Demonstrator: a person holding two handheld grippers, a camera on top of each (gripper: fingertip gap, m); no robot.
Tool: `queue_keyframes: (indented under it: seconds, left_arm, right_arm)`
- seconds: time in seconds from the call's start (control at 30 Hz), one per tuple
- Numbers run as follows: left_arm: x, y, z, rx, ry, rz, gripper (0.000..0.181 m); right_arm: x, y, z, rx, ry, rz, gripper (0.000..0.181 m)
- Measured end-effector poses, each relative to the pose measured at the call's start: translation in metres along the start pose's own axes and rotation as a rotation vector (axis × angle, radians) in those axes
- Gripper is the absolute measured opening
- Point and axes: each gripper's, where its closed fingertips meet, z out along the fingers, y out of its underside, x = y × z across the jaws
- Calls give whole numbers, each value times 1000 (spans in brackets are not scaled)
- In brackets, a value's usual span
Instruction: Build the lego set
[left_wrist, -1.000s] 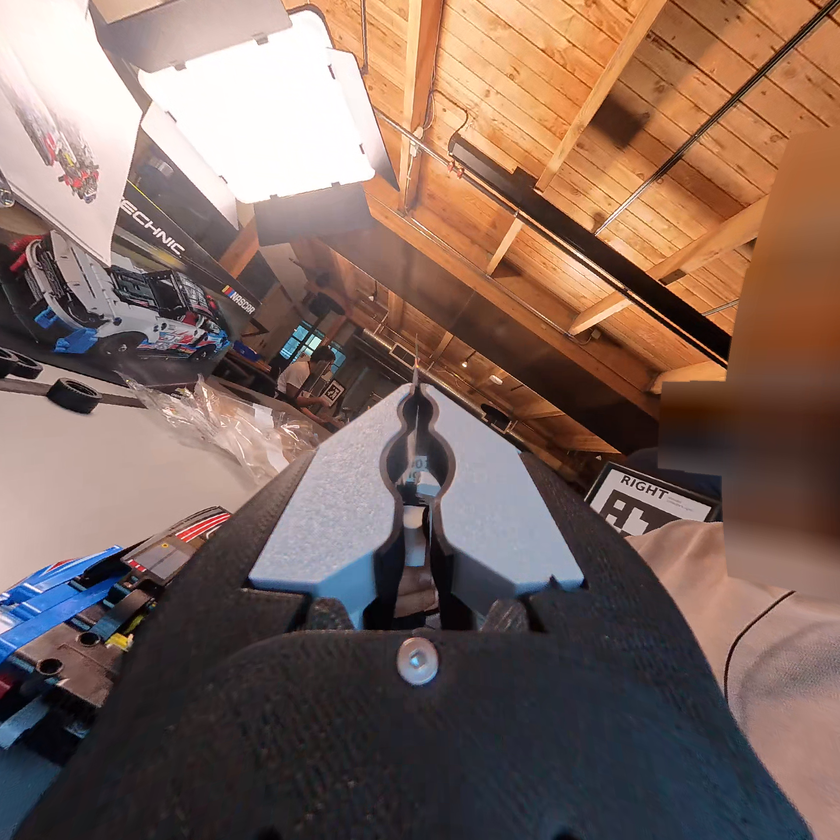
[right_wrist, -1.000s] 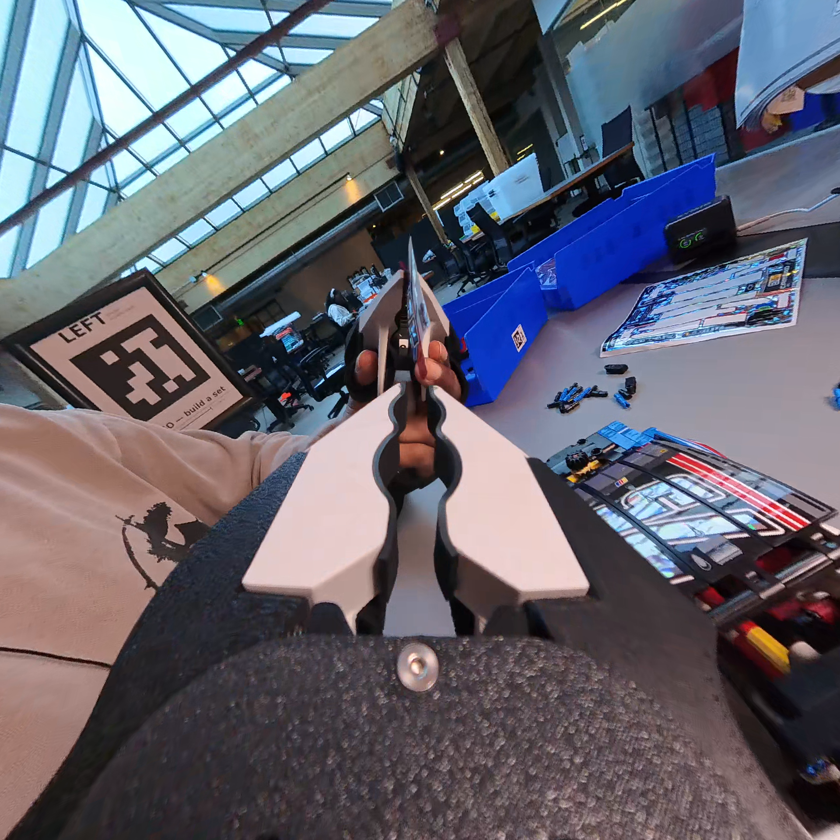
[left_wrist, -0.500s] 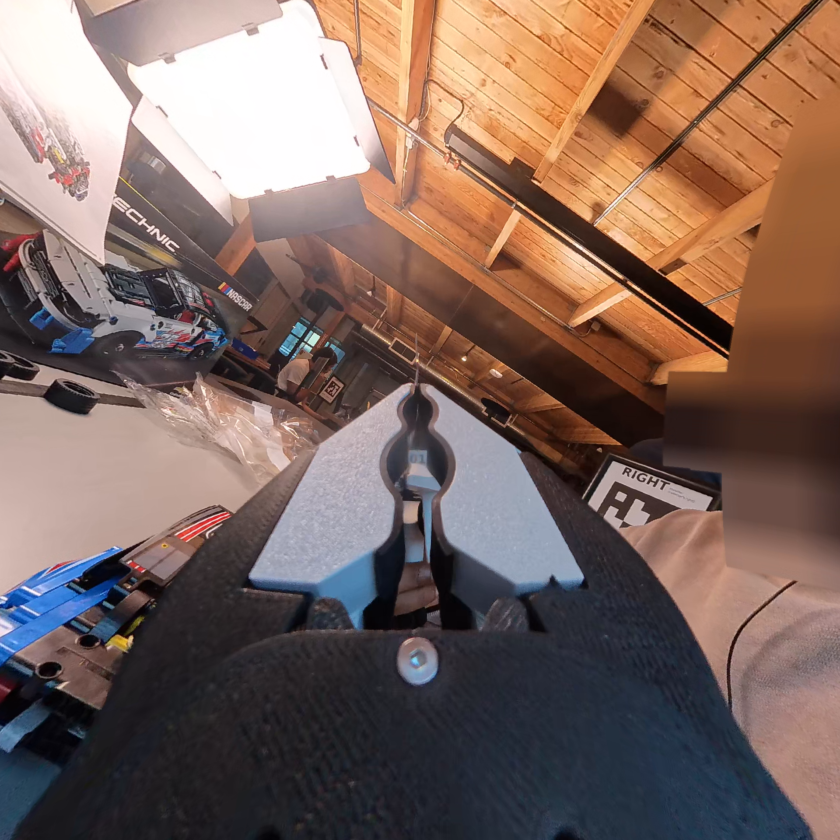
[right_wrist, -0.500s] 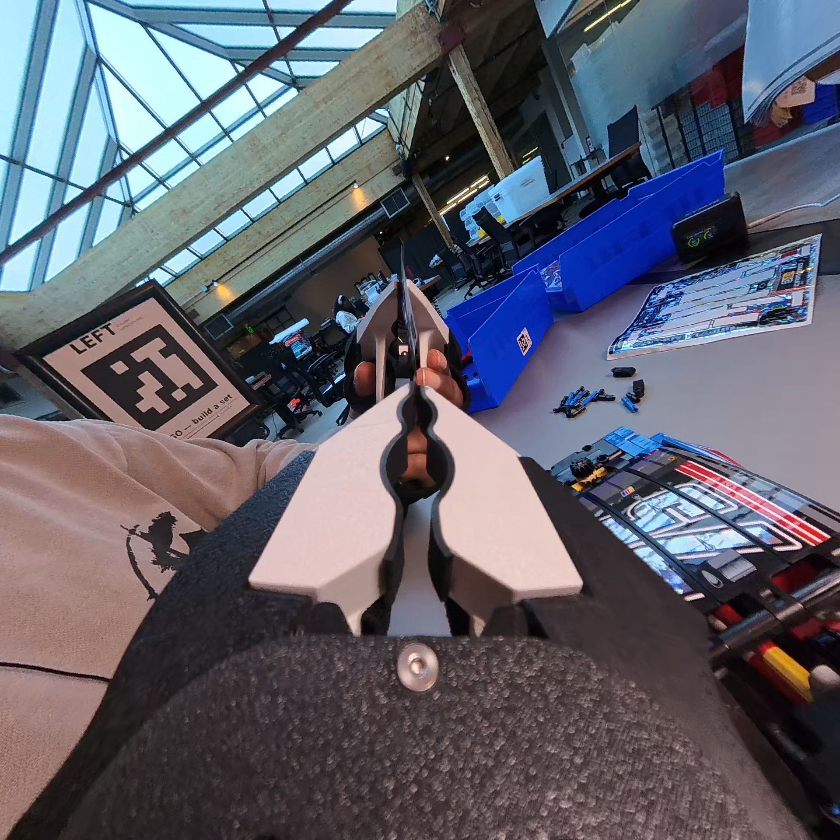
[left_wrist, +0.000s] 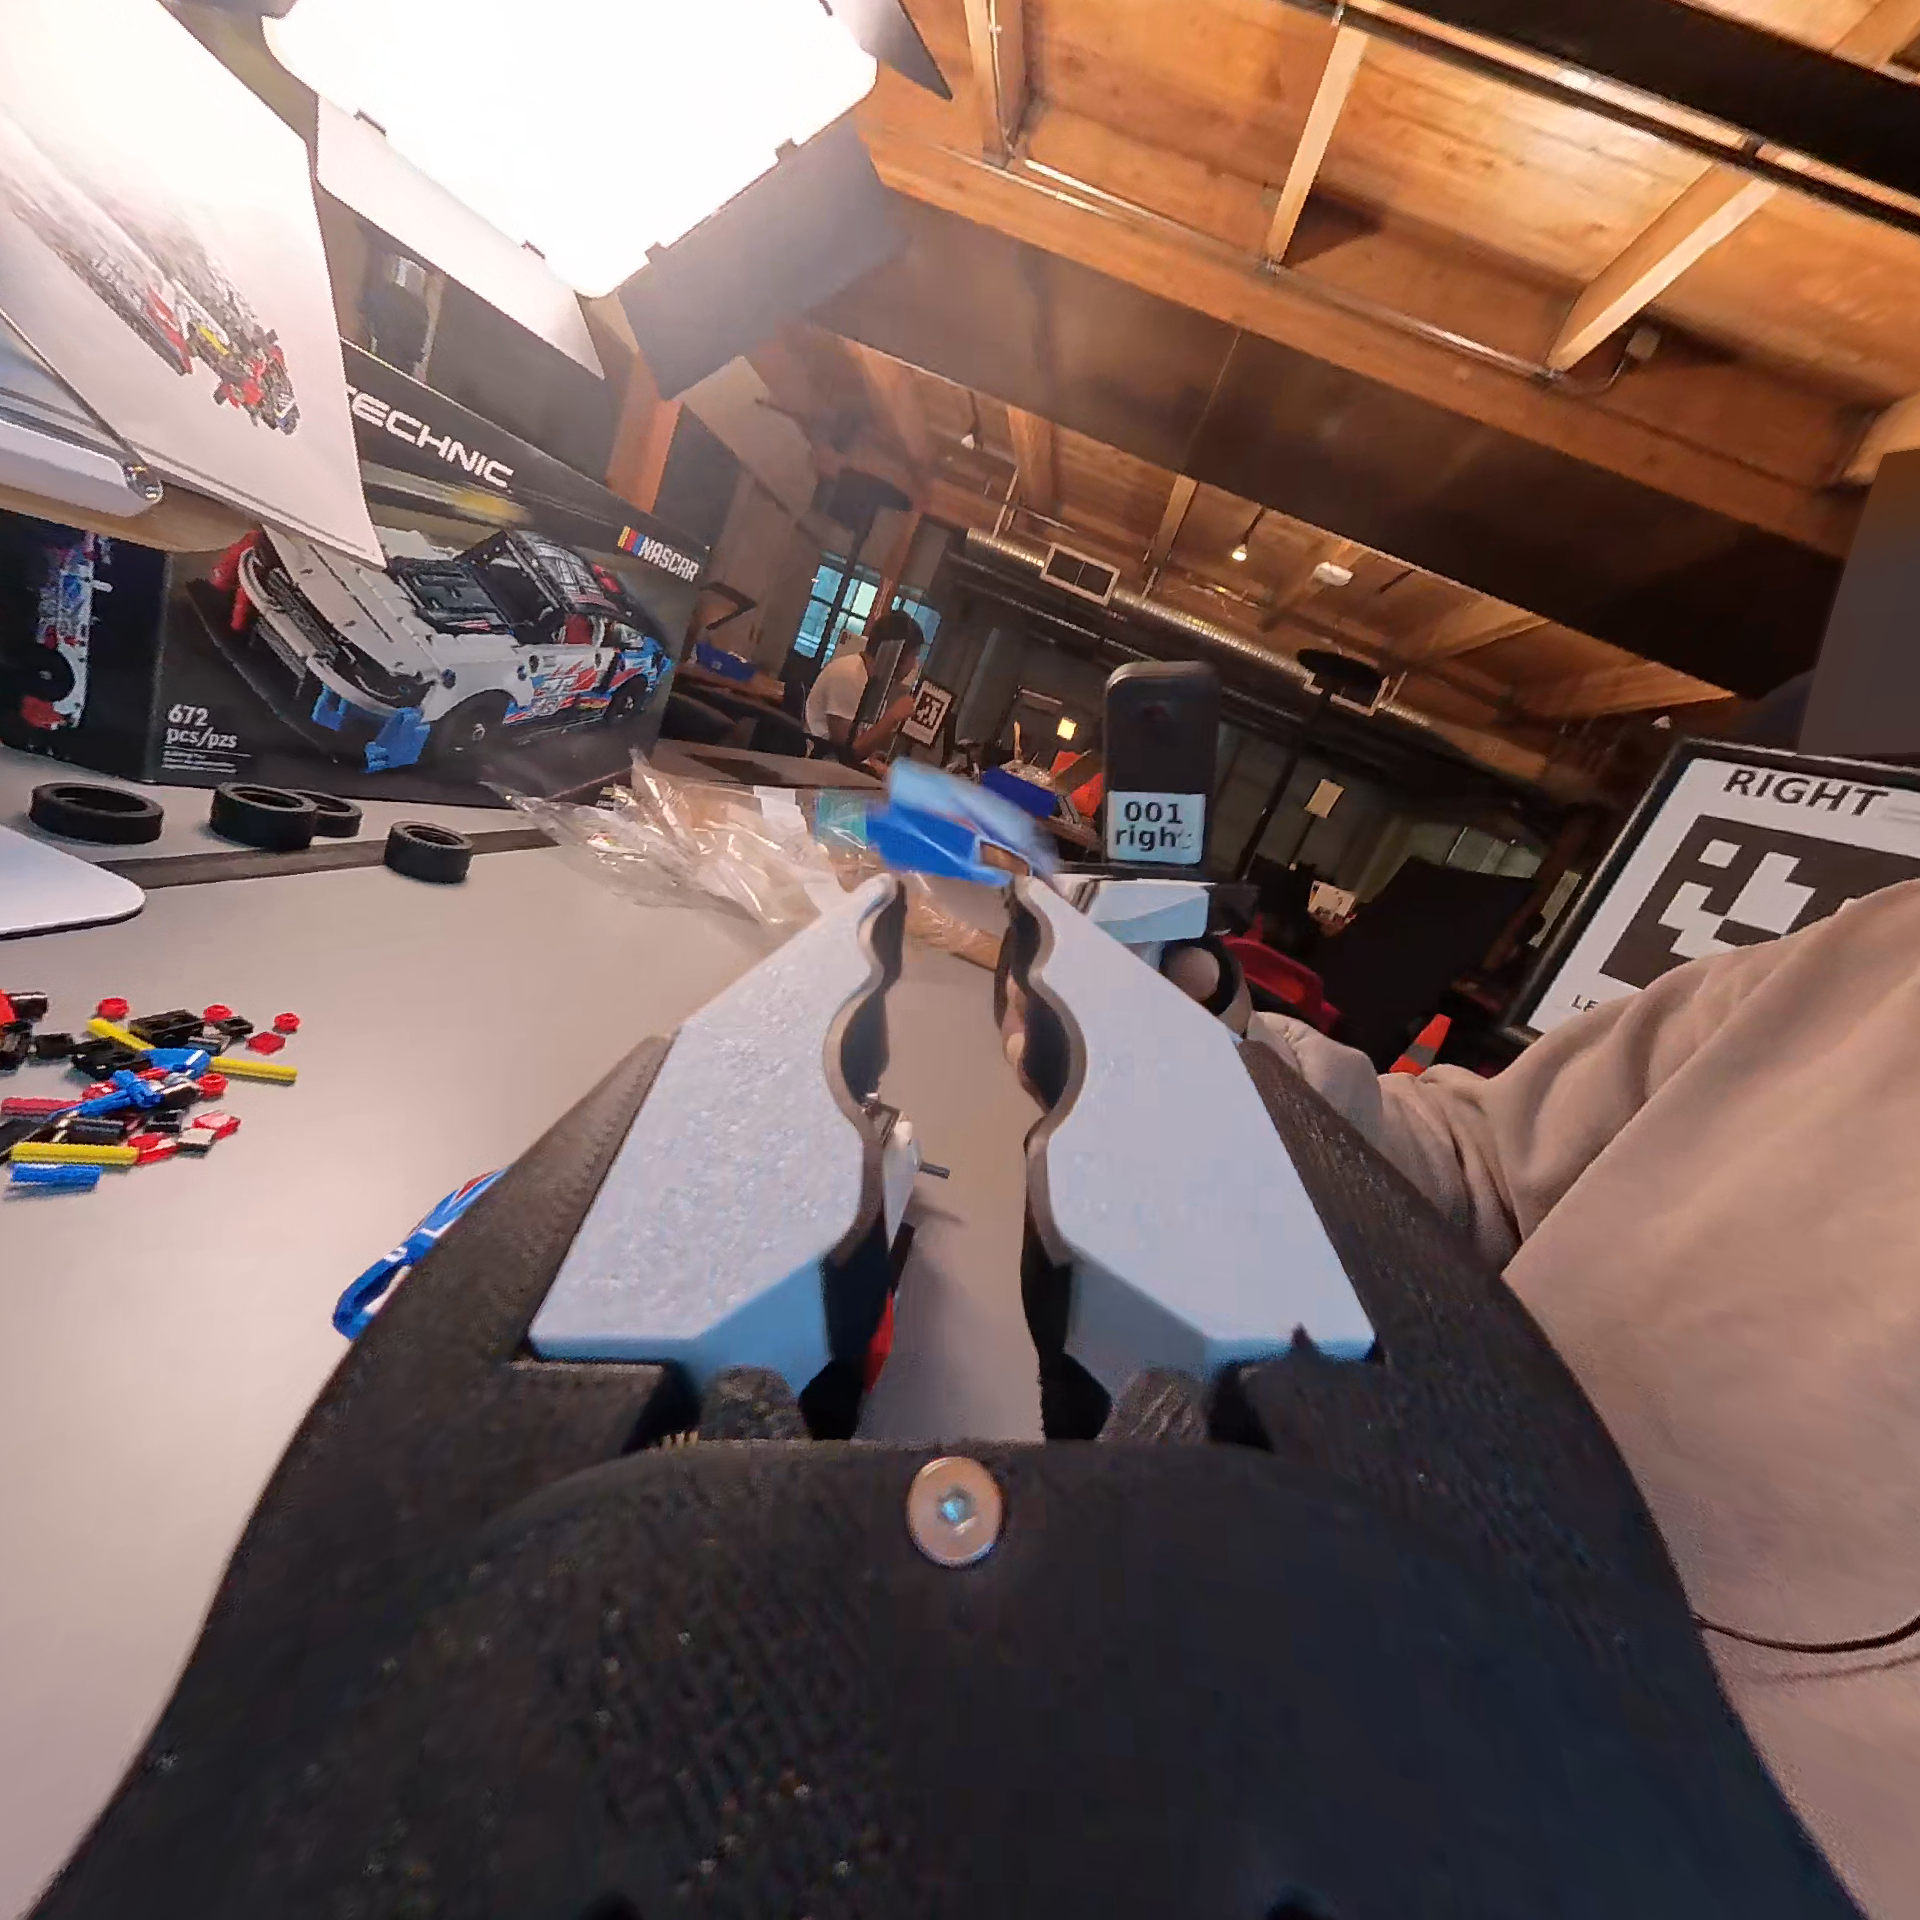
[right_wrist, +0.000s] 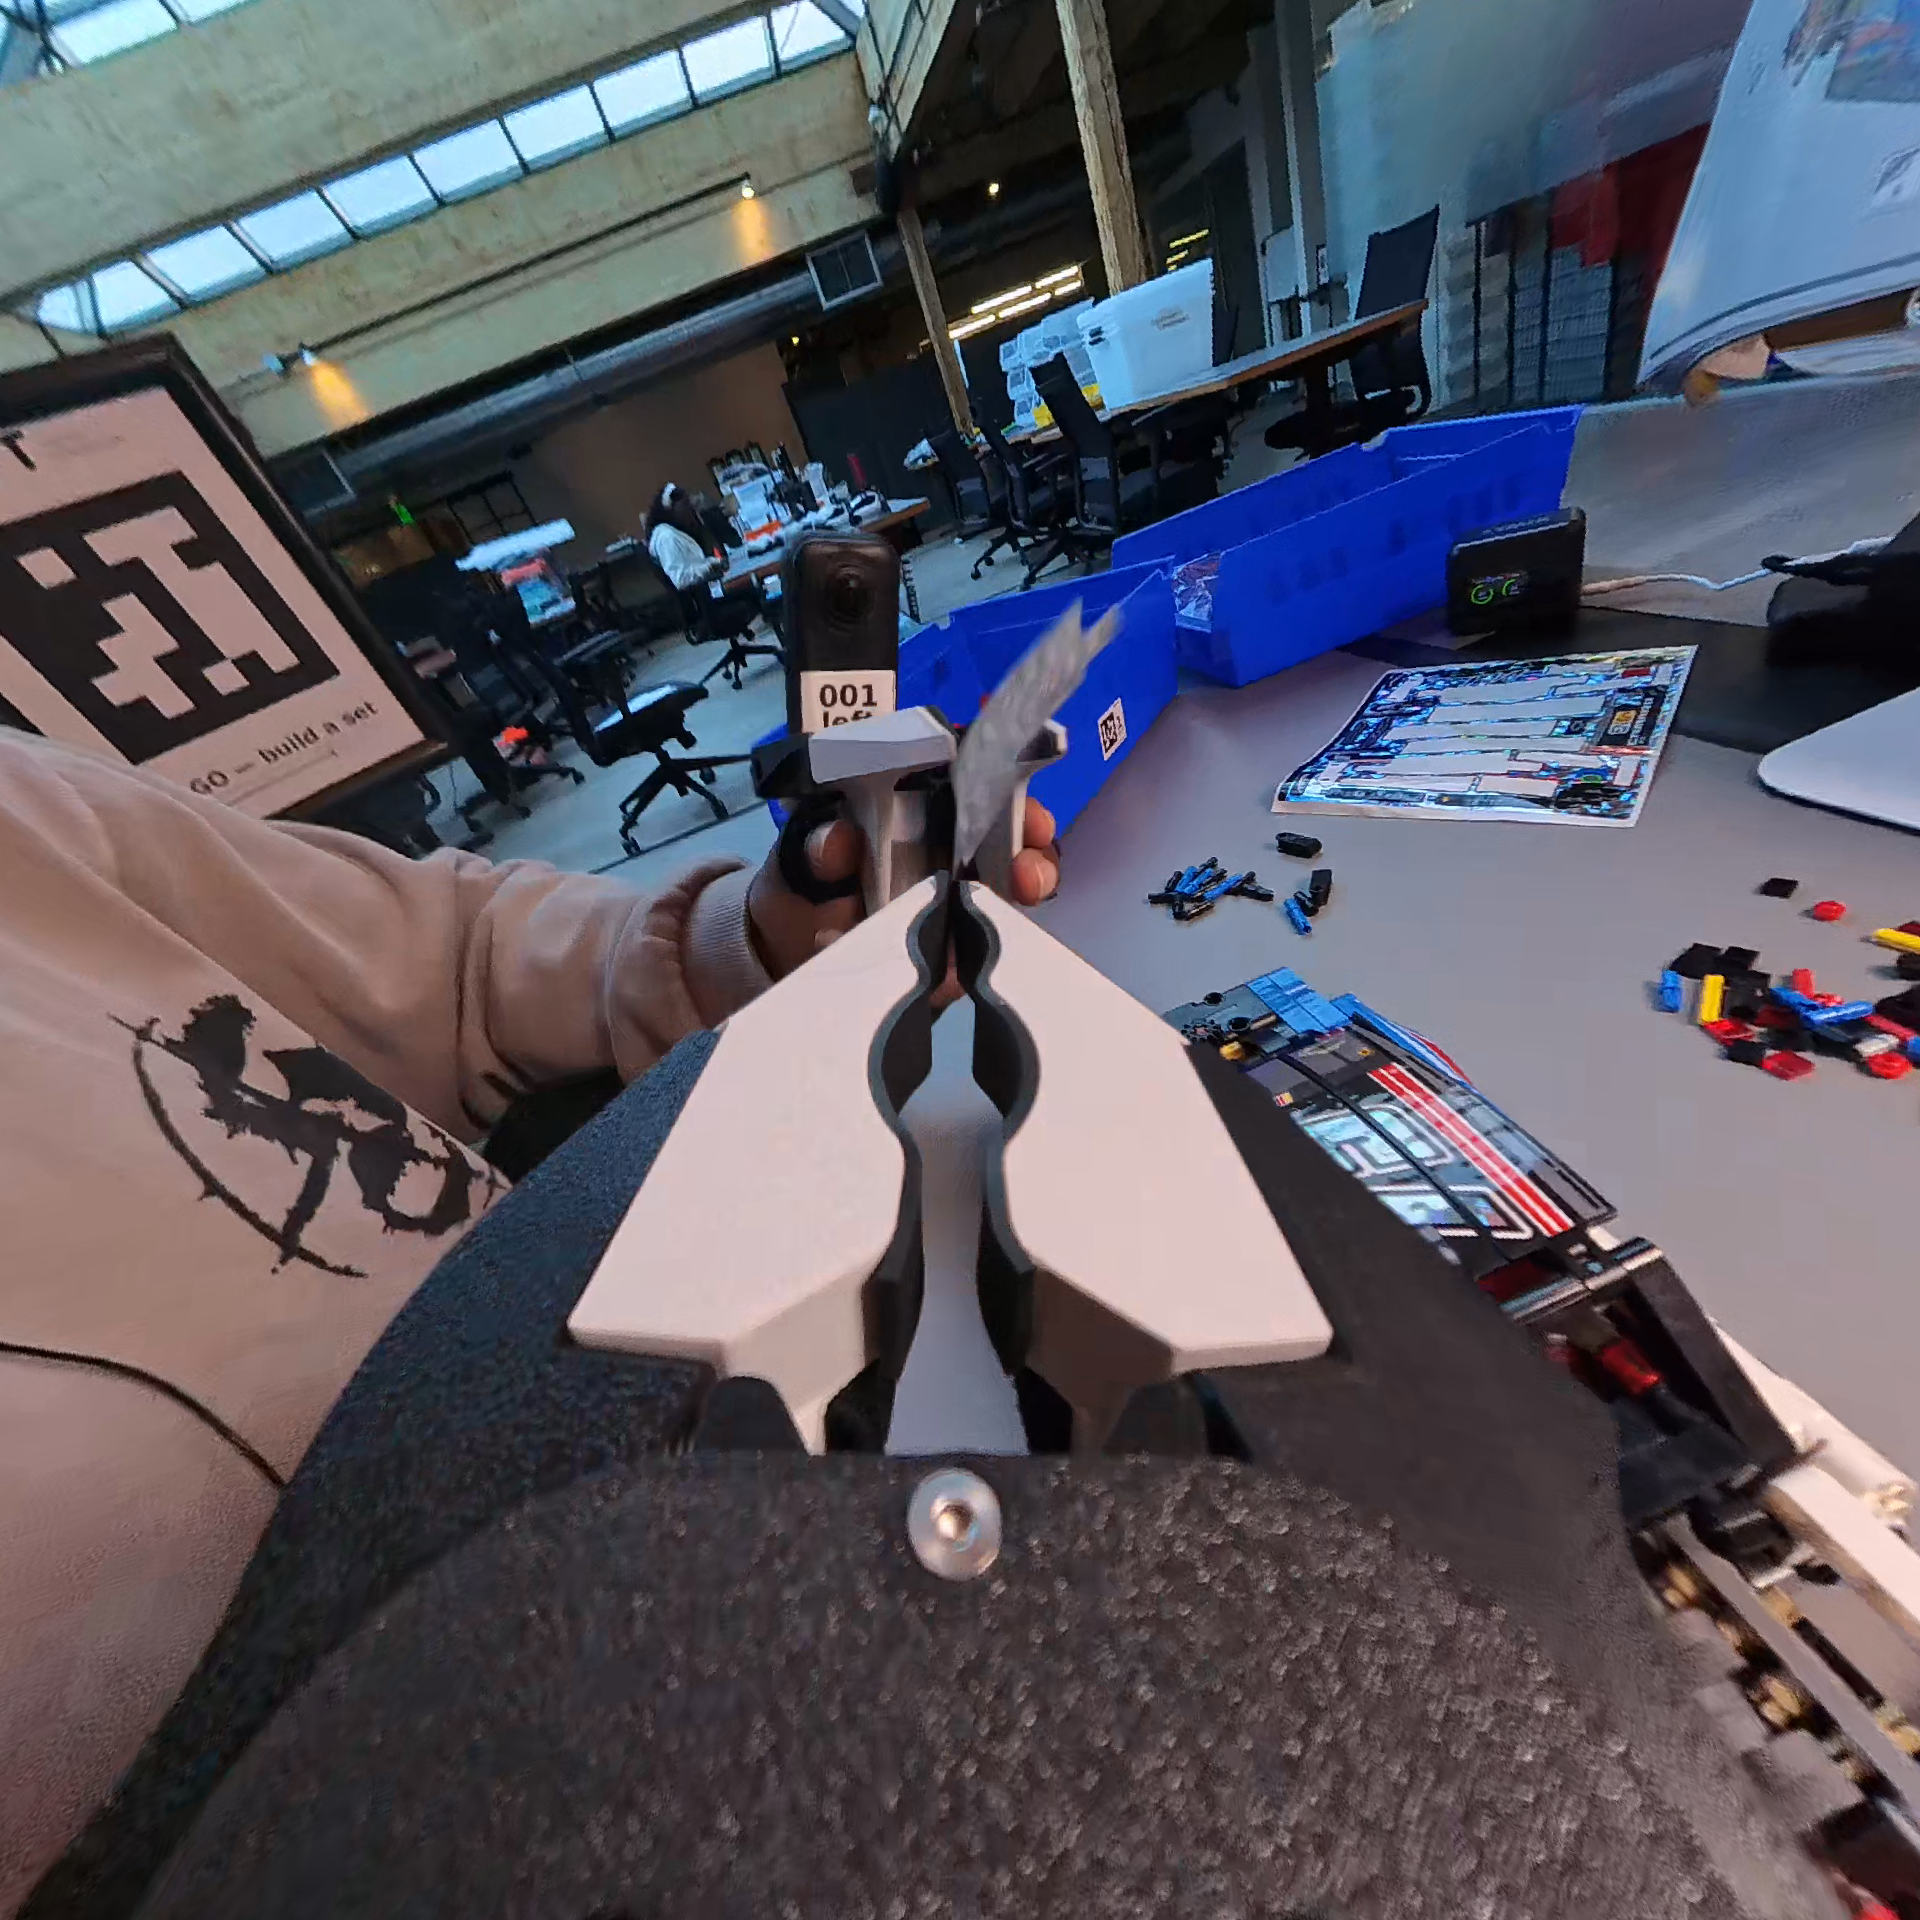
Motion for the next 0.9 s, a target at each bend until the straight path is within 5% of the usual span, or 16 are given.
queue_keyframes:
  seconds: [0.37,0.57,0.9]
  left_arm:
    - [-7,5,-4,-76,48,-133,50]
    - [17,5,0,-90,173,-150,35]
    - [15,7,-2,-105,146,-126,14]
  right_arm:
    - [-12,-11,-14,-207,-79,-163,0]
    - [-17,-1,-10,-273,-134,-130,0]
    - [-13,8,-14,-310,-132,-110,0]
